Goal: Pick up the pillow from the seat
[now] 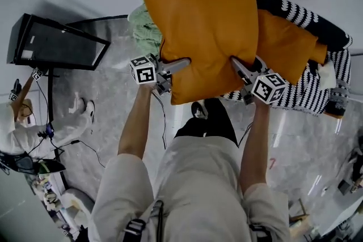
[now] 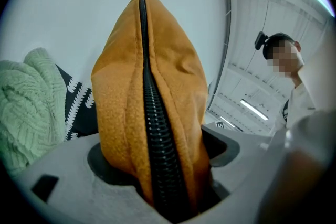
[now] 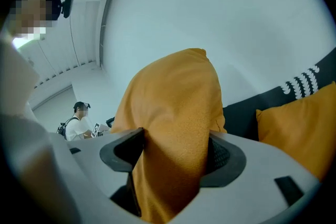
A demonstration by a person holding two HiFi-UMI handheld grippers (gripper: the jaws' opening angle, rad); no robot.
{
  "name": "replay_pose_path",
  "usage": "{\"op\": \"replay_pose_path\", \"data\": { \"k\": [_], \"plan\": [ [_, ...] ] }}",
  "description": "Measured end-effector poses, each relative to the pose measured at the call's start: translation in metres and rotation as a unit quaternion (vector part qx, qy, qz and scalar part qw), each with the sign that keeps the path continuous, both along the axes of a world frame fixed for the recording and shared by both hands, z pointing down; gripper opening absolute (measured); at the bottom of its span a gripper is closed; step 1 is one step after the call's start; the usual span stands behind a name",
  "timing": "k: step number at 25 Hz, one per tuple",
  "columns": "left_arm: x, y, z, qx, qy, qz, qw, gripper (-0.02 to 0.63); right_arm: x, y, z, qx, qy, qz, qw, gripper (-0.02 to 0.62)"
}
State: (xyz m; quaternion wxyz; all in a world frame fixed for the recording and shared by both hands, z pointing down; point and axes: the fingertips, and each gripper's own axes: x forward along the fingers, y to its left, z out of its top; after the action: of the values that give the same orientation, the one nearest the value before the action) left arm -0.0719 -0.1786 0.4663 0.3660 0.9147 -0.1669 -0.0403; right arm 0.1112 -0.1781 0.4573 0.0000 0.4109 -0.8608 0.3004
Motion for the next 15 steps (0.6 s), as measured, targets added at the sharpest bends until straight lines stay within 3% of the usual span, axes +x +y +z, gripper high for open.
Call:
{"op": "replay_pose_path", "data": {
  "k": [11, 15],
  "plan": [
    [0.014, 0.024, -0.073, 0.029, 0.005, 0.002, 0.9996, 0.357, 0.011, 0.027, -0.074, 0.027, 0.007, 0.007, 1.000, 0.319],
    [0.028, 0.034, -0.103, 0.059, 0.005, 0.001, 0.9982, 0.357, 0.020, 0.037, -0.104, 0.042, 0.020, 0.013, 0.999, 0.321]
  ]
}}
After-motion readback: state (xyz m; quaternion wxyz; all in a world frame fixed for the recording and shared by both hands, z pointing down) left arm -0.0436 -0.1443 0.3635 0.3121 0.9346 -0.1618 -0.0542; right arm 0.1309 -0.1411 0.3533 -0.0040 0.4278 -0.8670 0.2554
